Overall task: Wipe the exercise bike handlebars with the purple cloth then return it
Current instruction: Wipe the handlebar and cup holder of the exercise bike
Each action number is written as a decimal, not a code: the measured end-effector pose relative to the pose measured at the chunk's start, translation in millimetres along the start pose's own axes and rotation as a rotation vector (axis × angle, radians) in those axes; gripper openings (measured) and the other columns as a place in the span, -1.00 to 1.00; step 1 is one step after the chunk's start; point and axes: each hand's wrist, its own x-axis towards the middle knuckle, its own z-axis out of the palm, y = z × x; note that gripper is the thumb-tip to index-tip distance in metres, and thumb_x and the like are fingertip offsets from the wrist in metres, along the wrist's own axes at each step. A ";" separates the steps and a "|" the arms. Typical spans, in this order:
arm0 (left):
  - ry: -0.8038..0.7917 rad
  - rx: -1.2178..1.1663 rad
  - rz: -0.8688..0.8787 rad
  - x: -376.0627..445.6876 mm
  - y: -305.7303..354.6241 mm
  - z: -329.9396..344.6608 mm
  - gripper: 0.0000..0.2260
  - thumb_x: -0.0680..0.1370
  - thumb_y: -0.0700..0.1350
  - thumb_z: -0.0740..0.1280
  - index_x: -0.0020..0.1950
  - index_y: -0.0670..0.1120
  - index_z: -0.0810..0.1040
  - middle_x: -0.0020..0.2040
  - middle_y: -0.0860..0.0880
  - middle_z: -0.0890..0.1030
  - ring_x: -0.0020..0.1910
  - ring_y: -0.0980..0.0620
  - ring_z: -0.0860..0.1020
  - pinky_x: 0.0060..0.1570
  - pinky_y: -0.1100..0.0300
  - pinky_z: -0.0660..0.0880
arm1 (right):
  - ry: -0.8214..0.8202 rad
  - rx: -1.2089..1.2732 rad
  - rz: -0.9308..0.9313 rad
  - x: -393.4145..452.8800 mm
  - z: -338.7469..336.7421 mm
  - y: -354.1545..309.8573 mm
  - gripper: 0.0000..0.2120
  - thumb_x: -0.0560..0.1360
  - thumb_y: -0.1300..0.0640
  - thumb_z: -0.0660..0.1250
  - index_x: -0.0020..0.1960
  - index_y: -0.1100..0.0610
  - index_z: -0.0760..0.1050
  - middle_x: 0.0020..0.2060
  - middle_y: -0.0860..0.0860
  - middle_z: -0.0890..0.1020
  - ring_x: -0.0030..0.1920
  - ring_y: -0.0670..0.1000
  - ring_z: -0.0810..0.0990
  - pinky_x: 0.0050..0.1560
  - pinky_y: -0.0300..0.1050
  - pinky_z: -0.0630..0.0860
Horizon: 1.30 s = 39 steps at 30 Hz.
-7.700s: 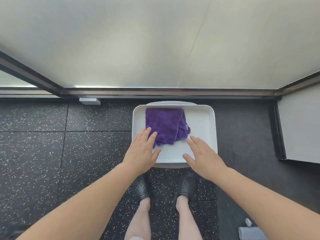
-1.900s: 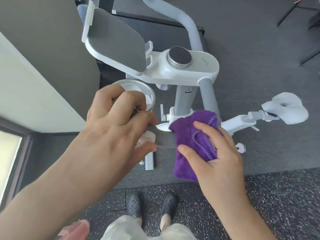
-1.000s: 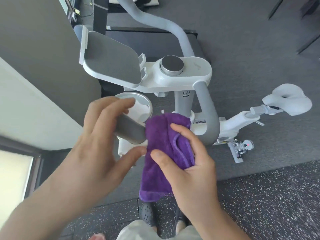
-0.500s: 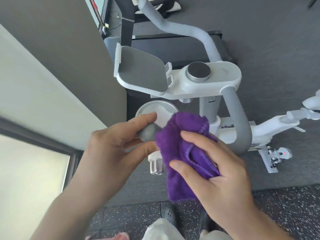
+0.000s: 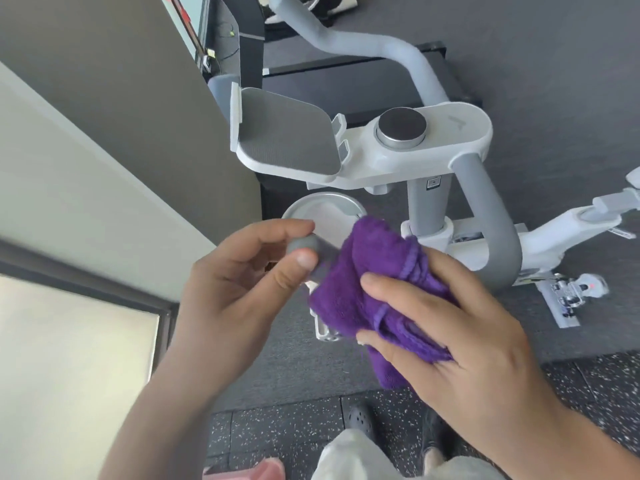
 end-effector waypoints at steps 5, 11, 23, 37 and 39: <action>-0.023 -0.111 0.037 4.0 -3.8 11.7 -0.87 0.55 -0.07 0.41 0.08 -0.02 0.60 -0.14 0.11 0.67 -0.16 0.18 0.58 -0.11 0.33 0.52 | 0.049 -0.077 0.042 22.1 7.8 -11.4 -0.50 0.35 -0.14 0.55 0.24 -0.08 0.52 0.21 -0.03 0.52 0.14 -0.03 0.59 0.08 -0.11 0.56; 0.053 -0.161 0.011 -10.3 -16.9 15.6 -0.77 0.52 0.04 0.35 0.16 0.11 0.58 -0.02 0.11 0.66 -0.04 0.09 0.59 0.01 0.13 0.53 | 0.010 -0.188 0.054 -4.0 -2.6 -5.3 -0.59 0.38 -0.16 0.49 0.17 -0.04 0.59 0.19 0.02 0.53 0.12 0.00 0.58 0.20 -0.29 0.45; 0.108 0.051 0.157 -39.8 -33.8 24.9 -0.61 0.62 0.08 0.27 0.45 0.18 0.38 0.19 0.10 0.55 0.22 -0.01 0.57 0.13 0.08 0.60 | -0.007 -0.101 0.038 1.1 -4.8 -0.8 -0.57 0.35 -0.11 0.55 0.19 -0.14 0.58 0.18 -0.17 0.49 0.20 -0.33 0.50 0.24 -0.44 0.37; 0.112 0.543 0.456 -56.6 -70.2 45.4 -0.34 0.65 -0.08 0.32 0.64 -0.06 0.00 0.61 -0.19 0.13 0.52 -0.07 0.33 0.45 0.17 0.36 | -0.248 -0.076 0.015 33.6 -25.7 -0.5 -0.57 0.41 -0.12 0.42 0.28 -0.28 0.54 0.25 -0.39 0.44 0.23 -0.32 0.51 0.23 -0.48 0.36; 0.122 0.536 0.465 -54.3 -70.0 46.5 -0.33 0.66 -0.09 0.30 0.63 -0.14 -0.02 0.62 -0.17 0.12 0.60 -0.02 0.20 0.51 0.21 0.23 | -0.200 -0.078 -0.064 50.1 -18.1 -7.5 -0.60 0.44 -0.06 0.42 0.28 -0.19 0.54 0.27 -0.29 0.44 0.23 -0.32 0.49 0.24 -0.46 0.35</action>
